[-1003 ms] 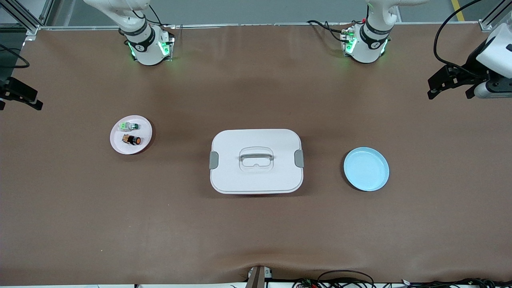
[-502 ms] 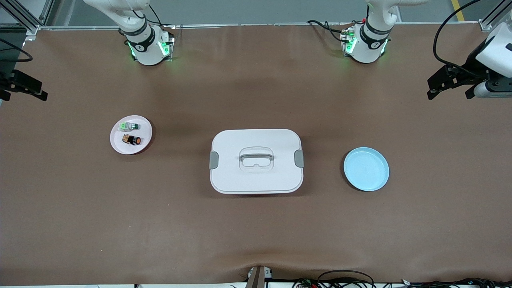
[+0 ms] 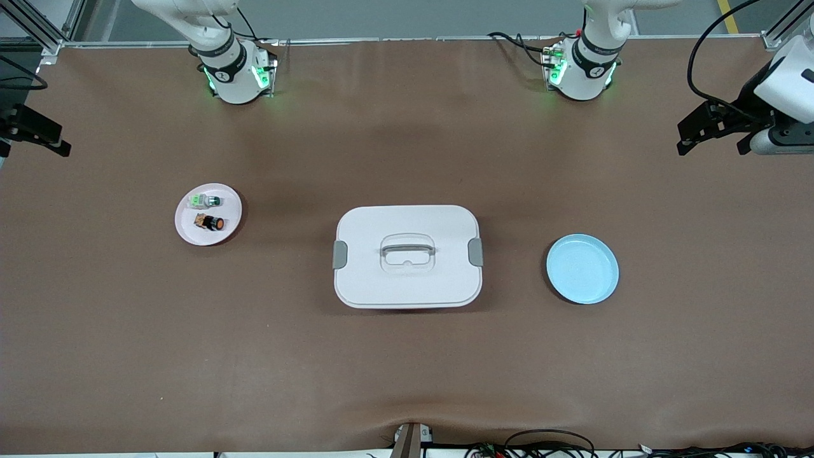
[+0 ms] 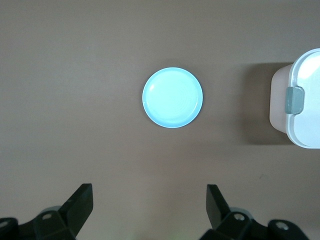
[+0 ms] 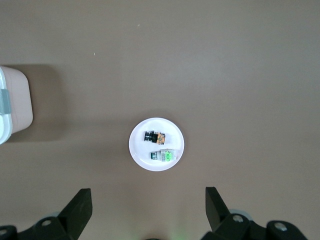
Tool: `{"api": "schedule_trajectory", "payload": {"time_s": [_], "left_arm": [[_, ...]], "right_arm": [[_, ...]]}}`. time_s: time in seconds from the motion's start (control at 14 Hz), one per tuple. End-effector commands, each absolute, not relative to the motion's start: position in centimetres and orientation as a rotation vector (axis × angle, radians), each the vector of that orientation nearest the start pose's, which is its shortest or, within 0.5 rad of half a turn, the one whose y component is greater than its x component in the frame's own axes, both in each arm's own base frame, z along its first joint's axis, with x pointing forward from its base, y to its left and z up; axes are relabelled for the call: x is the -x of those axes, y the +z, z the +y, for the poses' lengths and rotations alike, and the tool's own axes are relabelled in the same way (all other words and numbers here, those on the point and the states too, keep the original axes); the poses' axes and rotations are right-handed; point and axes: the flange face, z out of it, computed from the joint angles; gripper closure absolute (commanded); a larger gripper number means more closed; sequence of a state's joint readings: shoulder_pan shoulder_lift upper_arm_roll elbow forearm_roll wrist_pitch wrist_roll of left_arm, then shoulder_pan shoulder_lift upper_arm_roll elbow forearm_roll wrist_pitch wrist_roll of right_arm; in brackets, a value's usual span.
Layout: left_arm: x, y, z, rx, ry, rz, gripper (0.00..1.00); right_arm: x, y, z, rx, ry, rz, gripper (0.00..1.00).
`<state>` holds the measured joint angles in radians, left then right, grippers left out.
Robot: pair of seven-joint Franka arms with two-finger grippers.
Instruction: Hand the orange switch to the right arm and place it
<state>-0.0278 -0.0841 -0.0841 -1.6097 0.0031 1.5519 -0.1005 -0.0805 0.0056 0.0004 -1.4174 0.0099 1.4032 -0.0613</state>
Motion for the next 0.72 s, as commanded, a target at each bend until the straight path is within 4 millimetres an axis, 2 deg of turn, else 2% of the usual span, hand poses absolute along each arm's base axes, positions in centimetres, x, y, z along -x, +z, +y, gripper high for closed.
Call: {"api": "schedule_trajectory", "payload": {"time_s": [0.0,0.22,0.65], "left_arm": [[-51.85,65.51,-5.94,3.146,-0.038,0.041,0.00],[-51.71,65.68,-5.75,3.145,-0.035,0.027,0.00],[-50.99,65.87,-5.61,3.127,0.025,0.032,0.00]], "right_arm": [[-52.75,69.12,-4.04,3.118,-0.007,0.042,0.00],[-52.54,69.34,-3.30,3.118,-0.007,0.032,0.00],[-52.23,69.11,-3.59,3.117,0.034,0.053,0.00]]}}
